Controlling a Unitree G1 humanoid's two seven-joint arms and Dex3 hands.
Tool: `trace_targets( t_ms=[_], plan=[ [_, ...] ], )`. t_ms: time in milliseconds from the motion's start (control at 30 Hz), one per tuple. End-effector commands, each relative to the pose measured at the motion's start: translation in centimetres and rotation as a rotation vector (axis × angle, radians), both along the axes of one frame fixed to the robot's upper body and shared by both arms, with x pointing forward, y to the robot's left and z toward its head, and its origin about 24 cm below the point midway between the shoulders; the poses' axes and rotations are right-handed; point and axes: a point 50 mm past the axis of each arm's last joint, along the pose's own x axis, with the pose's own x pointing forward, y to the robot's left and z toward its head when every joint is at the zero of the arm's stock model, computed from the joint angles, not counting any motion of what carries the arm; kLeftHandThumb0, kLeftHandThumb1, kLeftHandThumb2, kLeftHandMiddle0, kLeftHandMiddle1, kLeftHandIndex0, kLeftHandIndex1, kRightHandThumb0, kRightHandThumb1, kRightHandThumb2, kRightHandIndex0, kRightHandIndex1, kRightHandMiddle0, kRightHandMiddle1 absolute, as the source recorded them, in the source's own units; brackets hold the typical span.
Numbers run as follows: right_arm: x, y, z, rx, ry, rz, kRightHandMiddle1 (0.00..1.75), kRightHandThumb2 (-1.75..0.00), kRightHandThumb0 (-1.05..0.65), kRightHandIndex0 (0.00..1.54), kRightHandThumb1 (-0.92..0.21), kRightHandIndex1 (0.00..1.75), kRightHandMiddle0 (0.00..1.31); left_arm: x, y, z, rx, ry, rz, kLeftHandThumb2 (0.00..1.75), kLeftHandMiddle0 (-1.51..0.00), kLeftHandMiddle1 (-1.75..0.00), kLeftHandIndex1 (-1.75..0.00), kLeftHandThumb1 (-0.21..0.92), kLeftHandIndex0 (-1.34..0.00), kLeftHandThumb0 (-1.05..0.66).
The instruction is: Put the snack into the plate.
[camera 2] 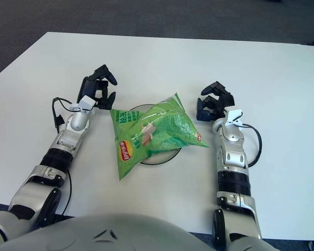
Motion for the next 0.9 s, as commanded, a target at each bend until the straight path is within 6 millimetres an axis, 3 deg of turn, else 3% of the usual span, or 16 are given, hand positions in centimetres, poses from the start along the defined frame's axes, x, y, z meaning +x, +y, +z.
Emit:
trace_targets(
  t_ms=[0, 200, 600, 867],
  plan=[
    [-1.2, -1.2, -2.9, -0.014, 0.086, 0.027, 1.74, -1.45, -0.36, 1.22, -0.20, 1.74, 0.65, -1.2, 1.1, -3.5, 0.023, 0.117, 0.036, 1.34, -1.33, -1.75, -1.75, 0.30, -0.63, -0.49],
    [-1.1, -0.7, -2.8, -0.046, 0.068, 0.076, 1.75, -1.35, -0.47, 1.34, -0.29, 1.75, 0.63, -1.2, 1.1, -3.5, 0.018, 0.113, 0.030, 1.34, -1.33, -1.75, -1.75, 0.30, -0.63, -0.49],
    [-1.5, -0.1, -3.2, -0.170, 0.126, 0.174, 1.75, -1.34, -0.49, 1.37, -0.30, 1.75, 0.63, -1.3, 1.2, -3.6, 0.024, 0.123, 0.022, 1.31, -1.32, -1.75, -1.75, 0.32, -0.61, -0.48],
    [-1.5, -0.2, -3.4, -0.026, 0.208, 0.188, 1.75, -1.34, -0.49, 1.38, -0.30, 1.75, 0.63, -1.2, 1.2, -3.5, 0.028, 0.114, 0.023, 1.31, -1.32, -1.75, -1.75, 0.33, -0.61, -0.48]
  ],
)
